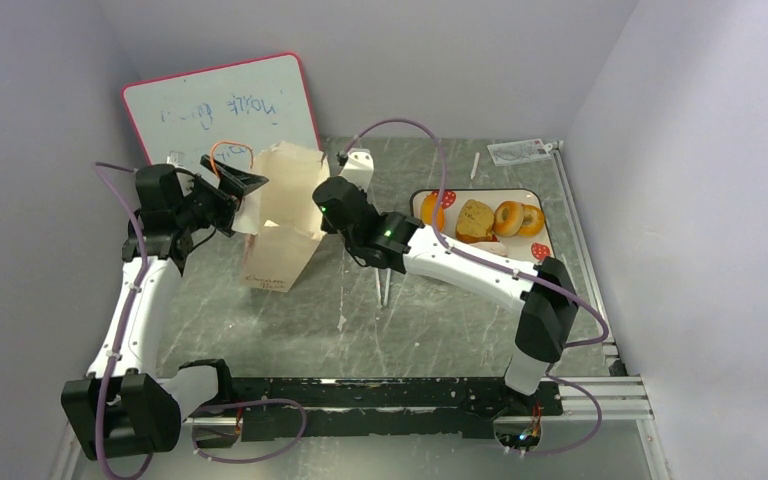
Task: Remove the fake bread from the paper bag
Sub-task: Place the clamp at the center of the board.
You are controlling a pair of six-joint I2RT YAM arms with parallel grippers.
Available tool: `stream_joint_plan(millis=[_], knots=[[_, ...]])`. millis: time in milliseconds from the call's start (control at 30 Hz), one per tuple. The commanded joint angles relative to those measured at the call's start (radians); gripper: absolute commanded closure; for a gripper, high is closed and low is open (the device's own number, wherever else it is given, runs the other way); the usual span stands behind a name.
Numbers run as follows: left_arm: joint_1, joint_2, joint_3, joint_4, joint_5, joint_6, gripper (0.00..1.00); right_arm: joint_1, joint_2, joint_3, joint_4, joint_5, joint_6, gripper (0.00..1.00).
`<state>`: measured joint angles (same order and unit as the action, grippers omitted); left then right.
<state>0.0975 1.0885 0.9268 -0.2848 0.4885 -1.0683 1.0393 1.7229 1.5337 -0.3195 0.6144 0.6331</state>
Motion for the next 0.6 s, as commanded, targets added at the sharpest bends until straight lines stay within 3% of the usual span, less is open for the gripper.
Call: stream_joint_plan(millis=[0,233,567], knots=[[0.01,0.007,0.078,-0.109,0.056,0.157,0.02,-0.008,-0.013,0.049,0.016,0.015,-0.031,0.8],[0.01,0.052,0.119,-0.224,0.052,0.296,0.03,-0.008,-0.005,0.073,0.02,0.002,-0.036,0.81],[0.01,0.109,0.164,-0.275,0.038,0.378,0.04,-0.007,-0.005,0.08,0.022,-0.009,-0.041,0.82]])
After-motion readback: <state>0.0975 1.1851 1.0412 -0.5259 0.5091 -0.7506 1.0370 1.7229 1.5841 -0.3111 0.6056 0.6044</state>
